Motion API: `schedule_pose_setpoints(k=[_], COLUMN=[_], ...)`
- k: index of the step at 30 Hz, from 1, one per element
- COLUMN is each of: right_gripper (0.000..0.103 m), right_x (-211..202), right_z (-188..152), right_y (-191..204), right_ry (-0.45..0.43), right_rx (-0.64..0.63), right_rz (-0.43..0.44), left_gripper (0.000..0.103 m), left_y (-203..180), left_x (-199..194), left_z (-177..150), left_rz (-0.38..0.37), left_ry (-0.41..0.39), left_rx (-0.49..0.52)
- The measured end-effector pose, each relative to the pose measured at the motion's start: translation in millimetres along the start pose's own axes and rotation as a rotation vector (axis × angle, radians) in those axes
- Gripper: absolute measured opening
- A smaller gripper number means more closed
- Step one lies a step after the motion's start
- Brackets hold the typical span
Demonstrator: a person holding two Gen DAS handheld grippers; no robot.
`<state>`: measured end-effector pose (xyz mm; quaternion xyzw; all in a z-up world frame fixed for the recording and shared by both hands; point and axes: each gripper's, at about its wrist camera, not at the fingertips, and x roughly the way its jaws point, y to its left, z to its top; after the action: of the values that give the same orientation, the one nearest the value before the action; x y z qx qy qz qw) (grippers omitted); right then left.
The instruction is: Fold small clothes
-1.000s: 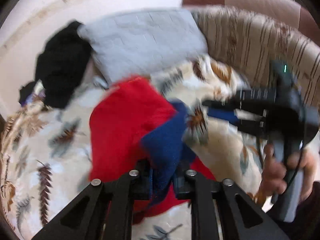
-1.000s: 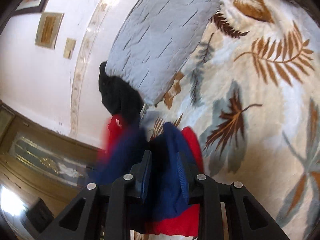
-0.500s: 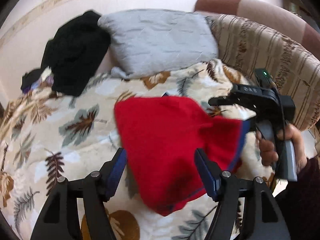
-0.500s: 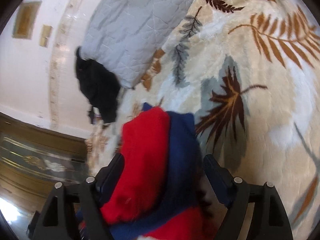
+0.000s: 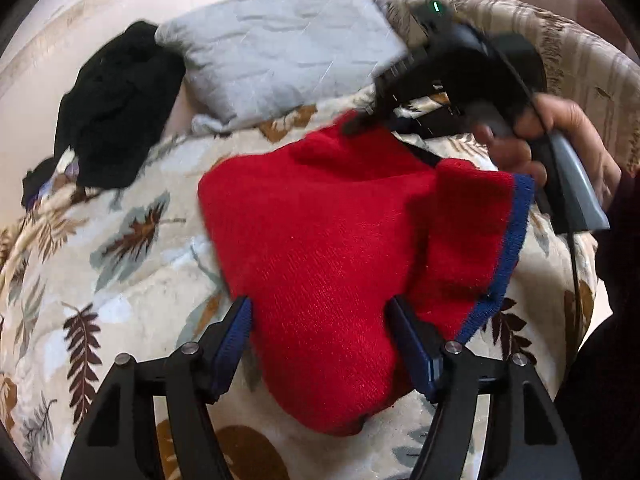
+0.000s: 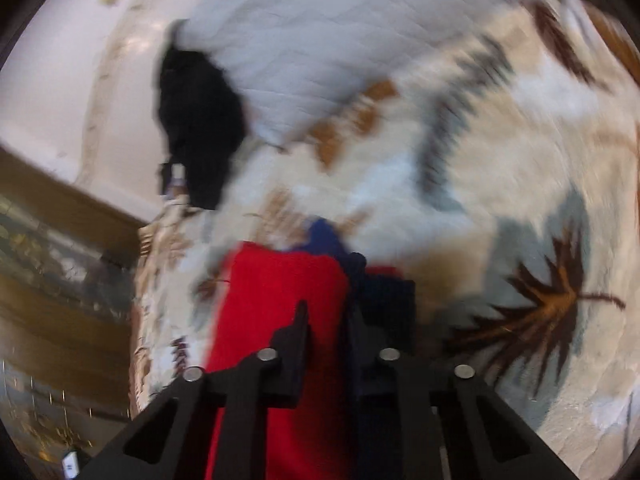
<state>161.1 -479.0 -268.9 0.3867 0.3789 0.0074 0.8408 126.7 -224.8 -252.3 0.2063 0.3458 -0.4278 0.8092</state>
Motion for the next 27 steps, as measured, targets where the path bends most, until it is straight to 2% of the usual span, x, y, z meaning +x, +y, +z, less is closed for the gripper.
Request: schedule_pose_setpoints(k=[2,4,5,6,7,8,10,12,14,16,19,21,23,25,27], right_gripper=[0.016,0.016,0.016,0.016,0.020,0.024,0.033,0.033,0.033,0.033,0.033,0.033,0.033,0.033,0.034], right_x=[-10,-3,10,23,31,36,25,4,-21,-43,-52,-42,-32,-27,-32], right_z=[1,0,0,-1,-2,-4,-2,-3,-10,-21,-36,-43,-54,-71,-92], right_y=[17,16,4,-9,-17,-27,-35,-23,-5,17,50,62,61,61,58], right_ry=[-0.065,-0.080,-0.057,-0.034,-0.021,-0.017,-0.029,-0.058,-0.103,-0.110,-0.072,-0.001,0.069,0.136,0.189], right_rx=[-0.073,-0.092,-0.077,-0.064,-0.063,-0.051,0.008,-0.009,-0.057,-0.113,-0.207,-0.219,-0.222,-0.263,-0.308], right_rz=[0.023,0.022,-0.022,-0.117,-0.186,-0.217,-0.199,-0.200,-0.172,-0.088,-0.044,-0.046,-0.089,-0.172,-0.229], left_gripper=[0.071,0.071,0.071,0.071,0.071,0.071,0.071,0.071,0.071,0.071,0.071,0.071,0.071,0.071,0.071], left_y=[8,16,20,21,20,16,10,10,17,27,43,49,52,54,56], left_x=[-11,-17,-18,-18,-17,-17,-20,-29,-37,-40,-42,-36,-23,-15,-12], left_z=[3,6,6,5,3,0,-1,1,5,8,9,6,0,-4,-6], left_rz=[-0.015,0.008,0.027,0.027,0.026,0.029,0.057,0.071,0.073,0.080,0.104,0.127,0.160,0.185,0.184], left_ry=[-0.048,-0.079,-0.084,-0.087,-0.089,-0.091,-0.102,-0.132,-0.153,-0.153,-0.150,-0.111,-0.053,-0.021,0.006], left_rx=[-0.042,-0.076,-0.092,-0.098,-0.097,-0.079,-0.040,-0.021,-0.049,-0.075,-0.127,-0.141,-0.140,-0.141,-0.142])
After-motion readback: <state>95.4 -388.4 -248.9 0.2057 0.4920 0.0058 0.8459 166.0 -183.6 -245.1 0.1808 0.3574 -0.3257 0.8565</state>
